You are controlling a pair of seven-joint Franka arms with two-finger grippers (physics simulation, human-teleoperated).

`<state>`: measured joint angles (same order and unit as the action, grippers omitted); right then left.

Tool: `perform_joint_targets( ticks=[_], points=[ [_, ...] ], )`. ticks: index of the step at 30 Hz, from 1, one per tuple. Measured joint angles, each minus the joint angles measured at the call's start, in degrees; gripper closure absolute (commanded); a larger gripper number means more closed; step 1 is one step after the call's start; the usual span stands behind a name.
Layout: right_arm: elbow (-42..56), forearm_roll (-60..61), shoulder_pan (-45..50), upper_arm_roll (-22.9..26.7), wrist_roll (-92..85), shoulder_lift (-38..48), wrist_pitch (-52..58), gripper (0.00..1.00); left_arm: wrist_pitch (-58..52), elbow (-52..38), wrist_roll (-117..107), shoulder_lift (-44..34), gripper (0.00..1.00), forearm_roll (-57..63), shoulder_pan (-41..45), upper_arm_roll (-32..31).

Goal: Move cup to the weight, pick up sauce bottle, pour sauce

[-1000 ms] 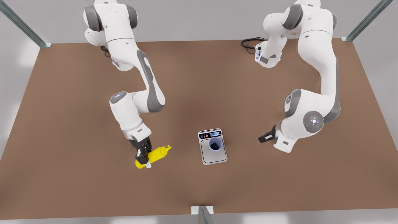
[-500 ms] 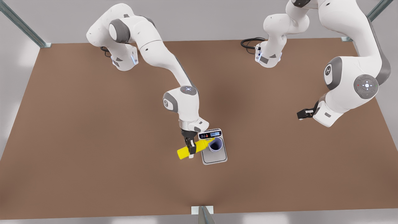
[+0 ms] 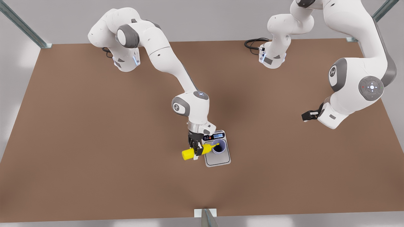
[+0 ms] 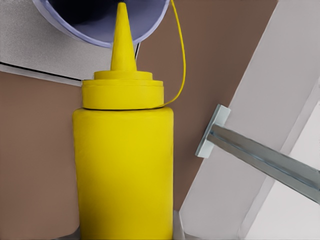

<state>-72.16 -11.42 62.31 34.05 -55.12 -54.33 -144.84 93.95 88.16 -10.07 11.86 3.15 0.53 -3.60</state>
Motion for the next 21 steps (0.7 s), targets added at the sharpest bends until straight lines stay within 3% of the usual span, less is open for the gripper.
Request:
perform_joint_targets(
  ticks=[6,11,17,21],
  points=[
    [0.4,4.0,-1.1,0.2,0.6,1.9,0.0,0.39,0.3,0.0,0.1,0.2,0.00,0.0,0.0,0.0],
    [-0.3,24.4,-5.8,0.3,-3.6,4.3,-1.4,0.39,0.2,0.0,0.0,0.2,0.00,0.0,0.0,0.0],
    [-6.9,38.8,-8.0,0.3,-6.0,8.5,-8.7,0.39,0.3,0.0,0.0,0.4,0.00,0.0,0.0,0.0],
    [-11.9,61.1,-8.1,0.2,-17.3,11.5,-10.1,0.39,0.2,0.0,-0.1,0.4,0.00,0.0,0.0,0.0]
  ],
)
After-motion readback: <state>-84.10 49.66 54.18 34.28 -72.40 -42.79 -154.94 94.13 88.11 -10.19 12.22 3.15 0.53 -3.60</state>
